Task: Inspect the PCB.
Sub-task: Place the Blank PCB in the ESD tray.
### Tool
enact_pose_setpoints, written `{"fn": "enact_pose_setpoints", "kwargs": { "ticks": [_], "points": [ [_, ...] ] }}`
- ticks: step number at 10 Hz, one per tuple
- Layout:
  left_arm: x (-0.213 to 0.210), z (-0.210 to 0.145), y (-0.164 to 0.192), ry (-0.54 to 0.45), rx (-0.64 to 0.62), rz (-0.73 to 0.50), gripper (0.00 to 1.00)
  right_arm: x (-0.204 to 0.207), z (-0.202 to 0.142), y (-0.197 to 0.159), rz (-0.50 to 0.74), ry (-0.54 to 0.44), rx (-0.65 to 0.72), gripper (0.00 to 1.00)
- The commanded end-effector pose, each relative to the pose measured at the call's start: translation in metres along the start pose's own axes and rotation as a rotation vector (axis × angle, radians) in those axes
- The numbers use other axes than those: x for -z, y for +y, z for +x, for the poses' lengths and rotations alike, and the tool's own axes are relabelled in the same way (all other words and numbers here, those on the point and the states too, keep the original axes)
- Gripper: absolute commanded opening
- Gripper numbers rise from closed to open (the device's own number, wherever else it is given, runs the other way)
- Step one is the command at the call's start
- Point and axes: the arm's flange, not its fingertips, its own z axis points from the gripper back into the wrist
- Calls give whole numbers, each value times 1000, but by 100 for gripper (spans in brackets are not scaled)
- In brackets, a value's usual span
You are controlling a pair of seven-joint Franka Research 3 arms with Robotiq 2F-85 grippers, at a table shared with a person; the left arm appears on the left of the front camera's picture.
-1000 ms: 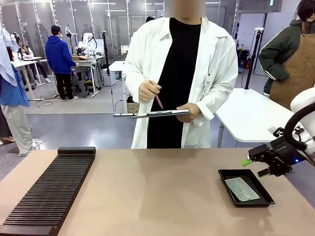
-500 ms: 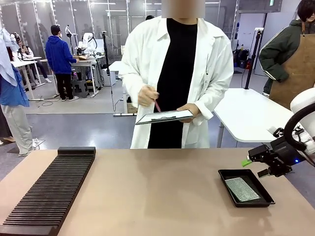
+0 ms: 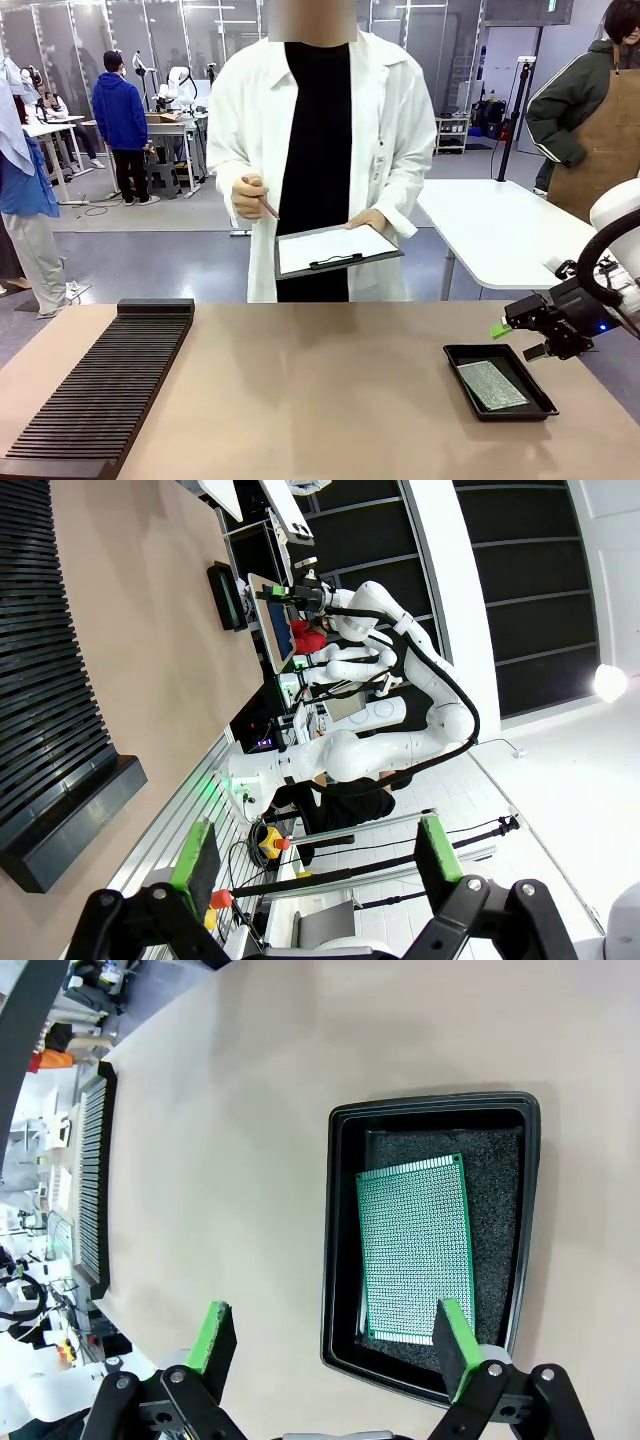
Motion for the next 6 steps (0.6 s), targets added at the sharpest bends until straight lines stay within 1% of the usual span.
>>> {"fn": "enact_pose_setpoints", "kwargs": {
  "ticks": [1, 2, 3, 4, 5, 6],
  "points": [
    [-2, 2, -1, 6, -9, 5, 100, 0, 1, 0, -1, -1, -7, 100],
    [-2, 2, -1, 6, -9, 5, 100, 0, 0, 0, 0, 0, 0, 100],
    [-2, 2, -1, 6, -9, 5, 100, -21, 1, 16, 91, 24, 35, 100],
    [-2, 2, -1, 6, -9, 5, 100, -46, 0, 22, 156, 46, 71, 100],
    [-2, 2, -1, 6, -9, 5, 100, -72, -1, 21, 242, 65, 120, 100],
    [-2, 2, -1, 6, -9, 5, 100, -97, -6, 15, 290, 67, 147, 100]
  ]
}}
